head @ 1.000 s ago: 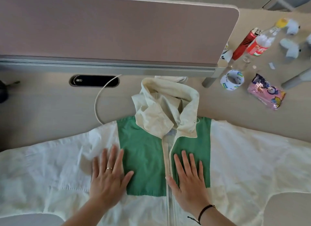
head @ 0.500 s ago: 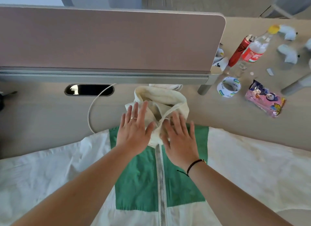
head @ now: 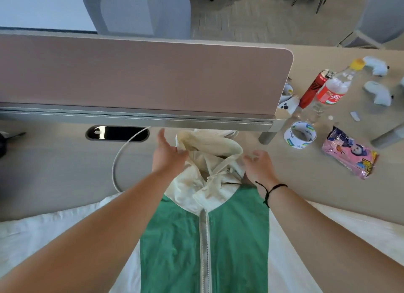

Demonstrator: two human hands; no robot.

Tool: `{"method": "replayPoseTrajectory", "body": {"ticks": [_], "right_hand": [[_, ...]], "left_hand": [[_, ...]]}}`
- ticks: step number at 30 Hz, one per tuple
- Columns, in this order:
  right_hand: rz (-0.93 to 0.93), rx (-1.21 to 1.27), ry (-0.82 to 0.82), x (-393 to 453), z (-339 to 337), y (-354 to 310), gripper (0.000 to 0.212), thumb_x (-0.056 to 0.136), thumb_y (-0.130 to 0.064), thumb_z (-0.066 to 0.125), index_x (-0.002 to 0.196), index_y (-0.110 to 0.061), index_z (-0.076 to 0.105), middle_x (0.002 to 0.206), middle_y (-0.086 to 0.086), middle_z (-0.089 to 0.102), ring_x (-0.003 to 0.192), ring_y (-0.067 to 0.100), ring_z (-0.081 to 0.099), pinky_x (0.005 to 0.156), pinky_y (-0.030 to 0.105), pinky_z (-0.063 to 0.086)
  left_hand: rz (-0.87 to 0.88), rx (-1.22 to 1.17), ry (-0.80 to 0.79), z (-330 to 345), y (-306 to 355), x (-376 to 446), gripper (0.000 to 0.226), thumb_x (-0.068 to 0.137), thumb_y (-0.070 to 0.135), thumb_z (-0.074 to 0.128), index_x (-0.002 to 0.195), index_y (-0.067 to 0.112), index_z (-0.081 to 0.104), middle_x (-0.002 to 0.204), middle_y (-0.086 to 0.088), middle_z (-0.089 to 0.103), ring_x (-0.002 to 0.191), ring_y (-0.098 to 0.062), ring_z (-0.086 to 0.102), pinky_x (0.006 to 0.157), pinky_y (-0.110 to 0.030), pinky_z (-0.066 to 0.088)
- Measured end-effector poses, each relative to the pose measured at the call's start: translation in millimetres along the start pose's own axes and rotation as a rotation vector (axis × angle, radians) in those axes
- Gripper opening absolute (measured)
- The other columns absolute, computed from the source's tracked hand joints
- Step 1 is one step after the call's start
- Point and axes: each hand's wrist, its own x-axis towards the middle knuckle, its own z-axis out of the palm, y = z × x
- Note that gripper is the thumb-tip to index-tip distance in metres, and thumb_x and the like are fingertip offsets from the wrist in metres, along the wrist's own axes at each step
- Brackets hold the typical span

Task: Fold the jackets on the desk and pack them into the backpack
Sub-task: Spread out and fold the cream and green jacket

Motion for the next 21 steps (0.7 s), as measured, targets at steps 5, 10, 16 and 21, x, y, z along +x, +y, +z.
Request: {"method": "replayPoseTrajectory", "body": {"ticks": [5, 10, 16, 21], "right_hand": [[0.113, 0.062, -0.223, 21, 8, -14, 0.016, 0.092, -0.025, 0.068, 0.087, -0.01, 0.068, 0.076, 0.004, 0.056, 0.066, 0.018, 0.047, 0.055, 0.025, 0.036], [-0.475, 0.002, 0.214, -16, -18, -17, 0.032, 0.081, 0.003, 0.069, 0.072, -0.022, 0.051, 0.069, -0.007, 0.053, 0.062, 0.005, 0.047, 0.055, 0.012, 0.037], [-0.571, -0.446, 0.171, -36, -38, 36, 0.044, 0.069, 0.004, 0.071, 0.067, -0.025, 0.038, 0.084, -0.01, 0.041, 0.066, 0.013, 0.047, 0.058, 0.031, 0.039], [-0.65, -0.699, 0.046, -26, -43, 11, 0.044, 0.072, -0.007, 0.069, 0.068, -0.025, 0.03, 0.078, -0.006, 0.037, 0.056, 0.023, 0.041, 0.052, 0.032, 0.028]], "left_hand": [[-0.274, -0.433, -0.052, -12, 1, 16, 0.09, 0.075, -0.002, 0.079, 0.151, 0.018, 0.036, 0.104, -0.005, 0.065, 0.09, -0.025, 0.068, 0.089, -0.04, 0.056], [0.045, -0.466, 0.016, -54, 0, -36, 0.067, 0.077, -0.017, 0.066, 0.127, 0.027, 0.057, 0.081, 0.003, 0.067, 0.073, -0.013, 0.064, 0.067, -0.03, 0.053], [0.239, 0.158, 0.05, -76, -46, -71, 0.07, 0.073, -0.004, 0.073, 0.129, 0.031, 0.048, 0.08, 0.006, 0.062, 0.078, -0.016, 0.063, 0.071, -0.036, 0.053], [0.421, 0.417, 0.036, -73, -39, -54, 0.049, 0.082, 0.002, 0.061, 0.126, 0.022, 0.05, 0.068, 0.008, 0.055, 0.065, -0.023, 0.056, 0.058, -0.039, 0.05]]}}
